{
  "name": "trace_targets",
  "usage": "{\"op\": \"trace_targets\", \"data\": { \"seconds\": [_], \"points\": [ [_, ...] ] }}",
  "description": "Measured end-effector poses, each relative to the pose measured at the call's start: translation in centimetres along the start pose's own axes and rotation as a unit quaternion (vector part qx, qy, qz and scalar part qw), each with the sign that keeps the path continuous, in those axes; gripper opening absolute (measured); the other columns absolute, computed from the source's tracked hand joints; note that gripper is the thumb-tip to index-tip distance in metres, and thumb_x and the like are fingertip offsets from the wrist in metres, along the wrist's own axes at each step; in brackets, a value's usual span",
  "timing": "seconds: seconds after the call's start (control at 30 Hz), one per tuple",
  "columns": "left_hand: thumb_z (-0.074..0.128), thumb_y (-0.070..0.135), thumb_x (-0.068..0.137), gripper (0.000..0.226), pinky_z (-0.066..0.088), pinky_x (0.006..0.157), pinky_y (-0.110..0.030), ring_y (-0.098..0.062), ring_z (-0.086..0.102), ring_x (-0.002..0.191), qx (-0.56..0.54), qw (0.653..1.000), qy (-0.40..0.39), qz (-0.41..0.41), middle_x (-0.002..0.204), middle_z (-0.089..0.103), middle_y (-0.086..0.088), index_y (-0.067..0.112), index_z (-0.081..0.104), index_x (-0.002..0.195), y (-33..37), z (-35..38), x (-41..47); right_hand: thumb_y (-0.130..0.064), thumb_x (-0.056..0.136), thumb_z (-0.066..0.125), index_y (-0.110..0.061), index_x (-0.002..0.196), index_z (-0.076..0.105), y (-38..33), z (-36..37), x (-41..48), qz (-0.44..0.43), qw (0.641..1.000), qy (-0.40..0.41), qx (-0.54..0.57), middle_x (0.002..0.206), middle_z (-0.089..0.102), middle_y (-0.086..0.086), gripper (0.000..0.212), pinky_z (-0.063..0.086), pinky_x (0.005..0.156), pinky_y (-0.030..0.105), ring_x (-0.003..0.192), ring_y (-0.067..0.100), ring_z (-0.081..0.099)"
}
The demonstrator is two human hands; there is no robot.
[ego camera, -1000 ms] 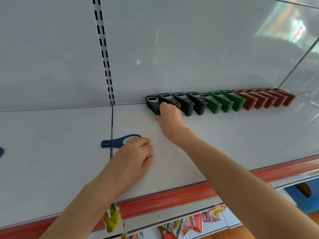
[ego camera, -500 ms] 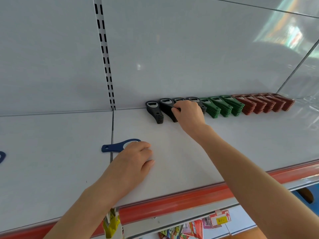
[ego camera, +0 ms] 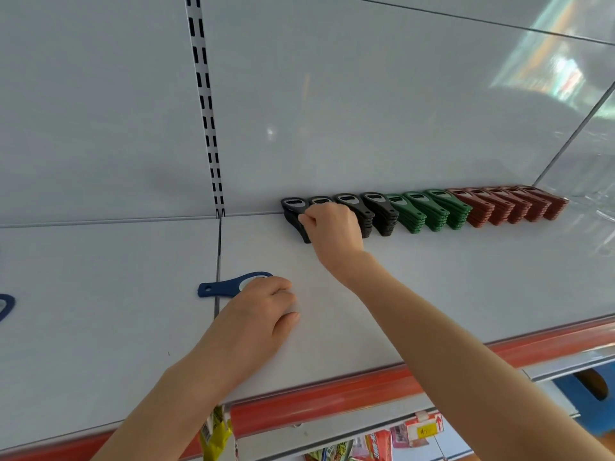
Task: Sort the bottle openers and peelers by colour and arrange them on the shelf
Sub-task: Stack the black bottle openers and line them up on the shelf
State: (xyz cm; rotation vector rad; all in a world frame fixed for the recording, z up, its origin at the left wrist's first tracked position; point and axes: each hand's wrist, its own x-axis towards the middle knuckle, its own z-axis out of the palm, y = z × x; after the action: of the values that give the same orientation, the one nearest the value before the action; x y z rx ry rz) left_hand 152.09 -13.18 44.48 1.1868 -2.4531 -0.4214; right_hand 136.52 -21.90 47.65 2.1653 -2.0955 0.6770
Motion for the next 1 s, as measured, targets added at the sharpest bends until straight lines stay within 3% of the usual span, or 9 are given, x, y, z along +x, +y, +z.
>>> {"op": "trace_targets", "data": {
  "seconds": [0.17, 0.4, 0.6, 0.77, 0.87, 1.0],
  "points": [
    [0.062, 0.022, 0.07, 0.011, 0.018, 0.066, 0.005, -0.012, 0.065, 0.087, 0.016, 1.0, 0.01, -0.002, 0.092, 0.068, 0.001, 0.015, 0.07, 0.073, -0.2, 0.3, 0.1, -0.033, 0.096, 0.044, -0.004, 0.099, 0.057, 0.1, 0.7, -0.7, 0.033, 0.999, -0.017, 0.028, 0.099, 0.061, 0.015, 0.033, 0.028, 0.066, 0.03, 0.094, 0.033, 0.055],
    [0.062, 0.024, 0.07, 0.011, 0.017, 0.061, 0.006, -0.011, 0.065, 0.086, 0.037, 0.999, 0.025, 0.007, 0.092, 0.068, 0.004, 0.017, 0.07, 0.073, -0.3, 0.3, 0.2, -0.017, 0.095, 0.041, -0.002, 0.106, 0.053, -0.3, 0.6, -0.6, 0.044, 0.998, -0.036, 0.013, 0.105, 0.062, 0.018, 0.022, 0.034, 0.072, 0.033, 0.097, 0.035, 0.055],
    [0.056, 0.018, 0.09, 0.022, 0.018, 0.078, 0.002, -0.012, 0.045, 0.118, 0.006, 0.997, 0.064, 0.034, 0.123, 0.055, 0.001, 0.005, 0.068, 0.102, -0.8, 1.1, 0.3, -0.016, 0.094, 0.043, -0.002, 0.107, 0.05, -0.4, 0.6, -0.6, 0.037, 0.998, -0.044, -0.003, 0.104, 0.061, 0.018, 0.02, 0.03, 0.068, 0.031, 0.096, 0.035, 0.056],
    [0.057, 0.023, 0.077, 0.02, 0.028, 0.078, -0.01, -0.019, 0.064, 0.095, 0.015, 1.0, 0.016, 0.008, 0.101, 0.067, -0.002, 0.009, 0.071, 0.08, -0.6, 0.7, 0.3, -0.005, 0.091, 0.045, -0.003, 0.111, 0.041, -0.6, 1.1, -1.1, 0.037, 0.998, -0.057, -0.005, 0.109, 0.057, 0.017, 0.02, 0.028, 0.066, 0.028, 0.097, 0.034, 0.056],
    [0.056, 0.022, 0.083, 0.023, 0.028, 0.083, -0.013, -0.02, 0.058, 0.106, 0.005, 1.0, 0.017, 0.006, 0.11, 0.063, -0.003, 0.005, 0.071, 0.089, -0.5, 0.5, 0.3, 0.0, 0.09, 0.043, -0.009, 0.1, 0.037, -0.8, 1.2, -1.1, 0.044, 0.998, -0.049, -0.011, 0.107, 0.058, 0.017, 0.015, 0.028, 0.065, 0.029, 0.096, 0.034, 0.057],
    [0.056, 0.022, 0.08, 0.023, 0.031, 0.082, -0.015, -0.022, 0.062, 0.101, 0.008, 1.0, 0.021, 0.008, 0.106, 0.065, -0.005, 0.006, 0.071, 0.085, -0.4, 0.4, 0.2, 0.002, 0.09, 0.044, -0.012, 0.092, 0.029, -0.9, 1.2, -1.2, 0.046, 0.998, -0.043, -0.021, 0.106, 0.058, 0.017, 0.02, 0.029, 0.065, 0.029, 0.097, 0.035, 0.057]
  ]
}}
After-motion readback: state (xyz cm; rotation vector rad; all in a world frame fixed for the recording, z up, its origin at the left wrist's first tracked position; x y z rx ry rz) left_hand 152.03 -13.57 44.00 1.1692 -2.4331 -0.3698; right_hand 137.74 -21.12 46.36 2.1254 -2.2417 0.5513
